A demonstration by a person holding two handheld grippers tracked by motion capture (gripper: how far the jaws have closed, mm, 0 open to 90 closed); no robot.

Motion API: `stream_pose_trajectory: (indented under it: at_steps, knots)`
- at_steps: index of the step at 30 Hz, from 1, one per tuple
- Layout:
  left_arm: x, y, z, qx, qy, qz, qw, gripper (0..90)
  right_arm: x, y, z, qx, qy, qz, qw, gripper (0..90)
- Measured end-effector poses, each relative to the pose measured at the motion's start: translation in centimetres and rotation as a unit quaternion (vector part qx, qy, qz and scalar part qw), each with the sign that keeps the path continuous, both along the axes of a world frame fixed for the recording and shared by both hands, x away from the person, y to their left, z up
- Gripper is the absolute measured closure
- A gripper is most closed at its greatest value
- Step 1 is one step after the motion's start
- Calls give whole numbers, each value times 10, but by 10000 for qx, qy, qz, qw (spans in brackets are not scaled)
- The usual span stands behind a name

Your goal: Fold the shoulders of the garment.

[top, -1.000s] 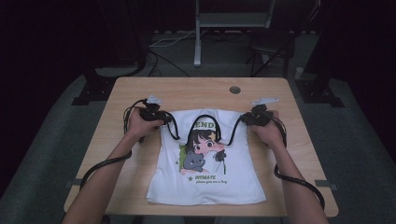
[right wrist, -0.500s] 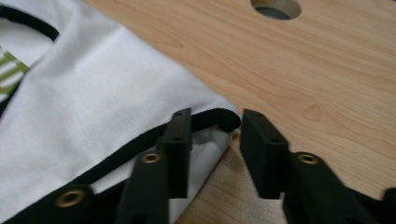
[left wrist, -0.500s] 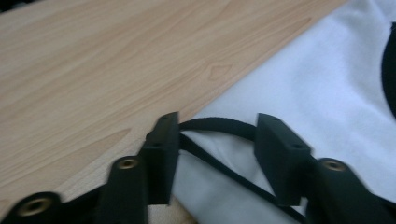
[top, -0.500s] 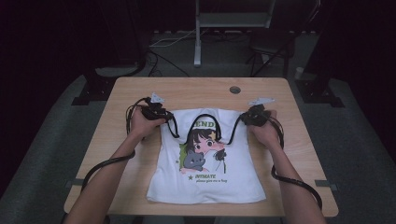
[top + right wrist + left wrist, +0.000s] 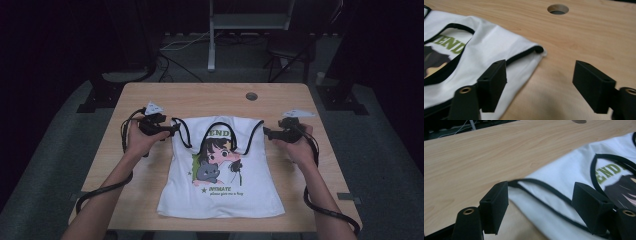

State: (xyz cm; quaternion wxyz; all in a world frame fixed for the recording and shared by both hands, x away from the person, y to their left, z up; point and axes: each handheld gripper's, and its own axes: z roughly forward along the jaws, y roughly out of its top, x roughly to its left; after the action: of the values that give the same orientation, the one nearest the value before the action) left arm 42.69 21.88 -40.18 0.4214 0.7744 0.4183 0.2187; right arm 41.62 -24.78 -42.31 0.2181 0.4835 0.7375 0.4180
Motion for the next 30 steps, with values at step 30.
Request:
stream_pose_trajectory:
  at_steps: [30]
  knots:
    - [-57,35,1,-404,-424,142,9982,201,-60,-29,14,485,-269,-64,9984,144]
